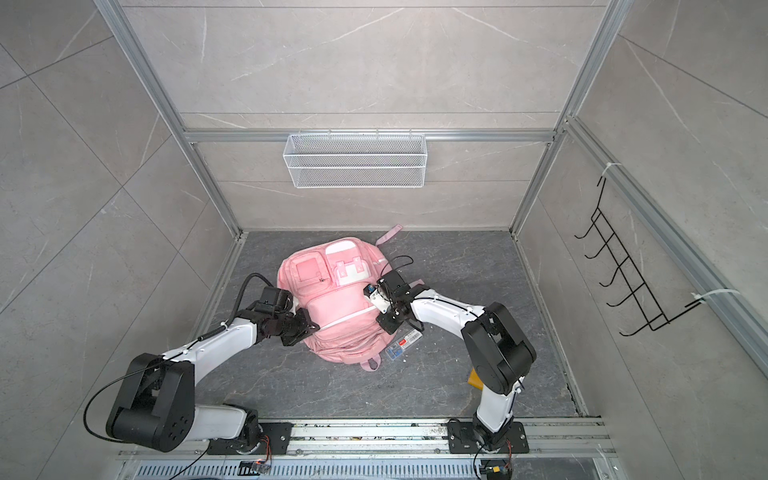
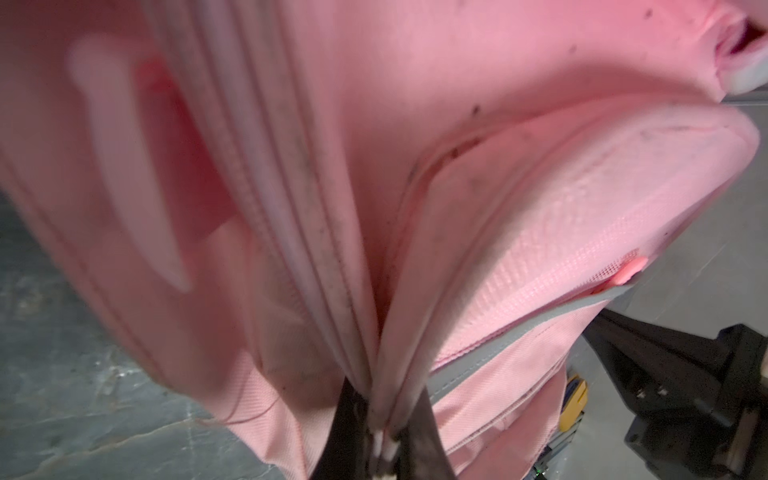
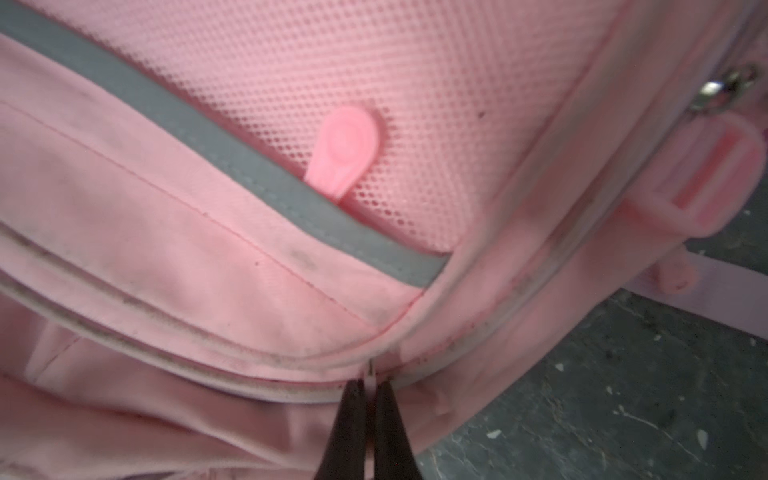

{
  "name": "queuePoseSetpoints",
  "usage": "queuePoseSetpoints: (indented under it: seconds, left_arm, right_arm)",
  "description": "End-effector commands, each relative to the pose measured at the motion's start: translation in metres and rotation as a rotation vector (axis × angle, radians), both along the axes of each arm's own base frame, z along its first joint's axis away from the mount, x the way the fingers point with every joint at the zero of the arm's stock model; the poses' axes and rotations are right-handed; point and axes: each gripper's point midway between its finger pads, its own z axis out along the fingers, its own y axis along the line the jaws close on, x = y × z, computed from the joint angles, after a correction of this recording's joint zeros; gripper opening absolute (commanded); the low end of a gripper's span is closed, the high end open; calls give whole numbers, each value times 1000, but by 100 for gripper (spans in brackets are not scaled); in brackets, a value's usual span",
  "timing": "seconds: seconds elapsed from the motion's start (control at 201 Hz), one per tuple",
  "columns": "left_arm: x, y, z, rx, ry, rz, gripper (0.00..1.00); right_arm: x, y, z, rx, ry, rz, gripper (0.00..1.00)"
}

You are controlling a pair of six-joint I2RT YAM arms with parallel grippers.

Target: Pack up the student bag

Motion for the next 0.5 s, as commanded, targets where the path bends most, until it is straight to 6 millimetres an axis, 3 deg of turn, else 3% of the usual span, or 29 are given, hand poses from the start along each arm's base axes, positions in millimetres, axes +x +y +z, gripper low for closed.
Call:
queuePoseSetpoints:
  seconds: [0.0,0.129,0.334,0.493]
  left_arm:
    - [-1,-12,14,-68,13,8,0]
    - [2,-9,24,-89,-4,50,0]
    - [19,-12,47,-201,-70,156,0]
    - [22,-14,50,-211,-72,155,0]
  right_arm:
    - [-27,2,-5,-7,50,70,0]
    - [-35,7,4,5,51,87,0]
    - [-71,6,1,-38,47,176,0]
    - [-66,9,3,-28,36,165,0]
